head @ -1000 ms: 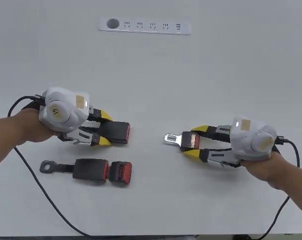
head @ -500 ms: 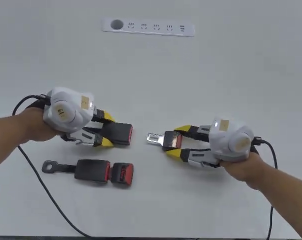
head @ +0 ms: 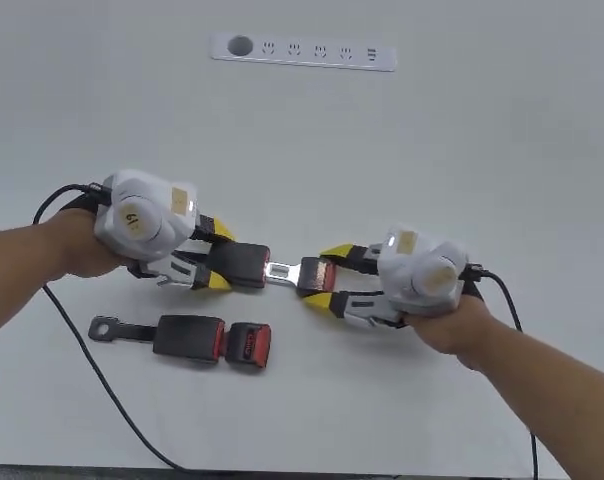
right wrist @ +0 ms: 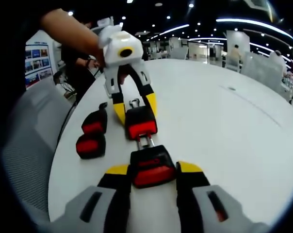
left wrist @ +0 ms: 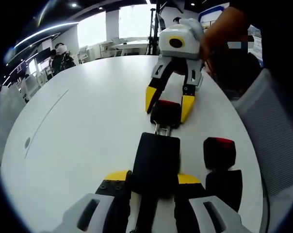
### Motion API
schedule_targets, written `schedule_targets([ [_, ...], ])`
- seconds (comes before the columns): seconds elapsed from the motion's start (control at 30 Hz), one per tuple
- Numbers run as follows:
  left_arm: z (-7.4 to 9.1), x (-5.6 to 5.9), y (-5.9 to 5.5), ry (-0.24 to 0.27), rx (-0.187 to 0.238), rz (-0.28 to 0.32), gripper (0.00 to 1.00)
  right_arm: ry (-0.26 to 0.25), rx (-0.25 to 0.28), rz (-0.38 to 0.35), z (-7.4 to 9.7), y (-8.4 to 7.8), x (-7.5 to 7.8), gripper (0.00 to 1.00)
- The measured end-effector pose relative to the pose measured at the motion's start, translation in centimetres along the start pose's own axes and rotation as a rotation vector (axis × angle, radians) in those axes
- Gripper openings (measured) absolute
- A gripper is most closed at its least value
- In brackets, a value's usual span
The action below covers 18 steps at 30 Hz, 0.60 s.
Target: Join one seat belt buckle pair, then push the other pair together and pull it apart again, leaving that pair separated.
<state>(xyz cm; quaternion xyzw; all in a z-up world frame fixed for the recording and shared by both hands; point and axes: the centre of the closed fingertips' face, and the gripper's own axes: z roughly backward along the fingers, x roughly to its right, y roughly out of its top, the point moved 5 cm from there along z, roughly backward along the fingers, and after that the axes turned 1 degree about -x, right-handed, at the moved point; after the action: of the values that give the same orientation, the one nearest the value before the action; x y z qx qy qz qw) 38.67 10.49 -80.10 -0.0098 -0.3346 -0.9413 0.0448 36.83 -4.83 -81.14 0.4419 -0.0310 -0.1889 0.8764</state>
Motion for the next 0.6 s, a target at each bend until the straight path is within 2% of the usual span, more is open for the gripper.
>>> schedule_targets([
  [0.17, 0.0, 0.0, 0.0, -0.003, -0.008, -0.014, 0.35, 0.001, -0.015, 0.006, -0.9, 0.6, -0.3, 0.37],
  [0.43, 0.0, 0.2, 0.0, -0.011, -0.030, -0.038, 0.35, 0.017, -0.034, 0.000, -1.1, 0.9, -0.2, 0.36],
  [0.6, -0.2, 0.1, 0.4, -0.031, -0.065, -0.073, 0.34, 0.015, -0.044, -0.003, -1.4, 1.1, -0.2, 0.36],
])
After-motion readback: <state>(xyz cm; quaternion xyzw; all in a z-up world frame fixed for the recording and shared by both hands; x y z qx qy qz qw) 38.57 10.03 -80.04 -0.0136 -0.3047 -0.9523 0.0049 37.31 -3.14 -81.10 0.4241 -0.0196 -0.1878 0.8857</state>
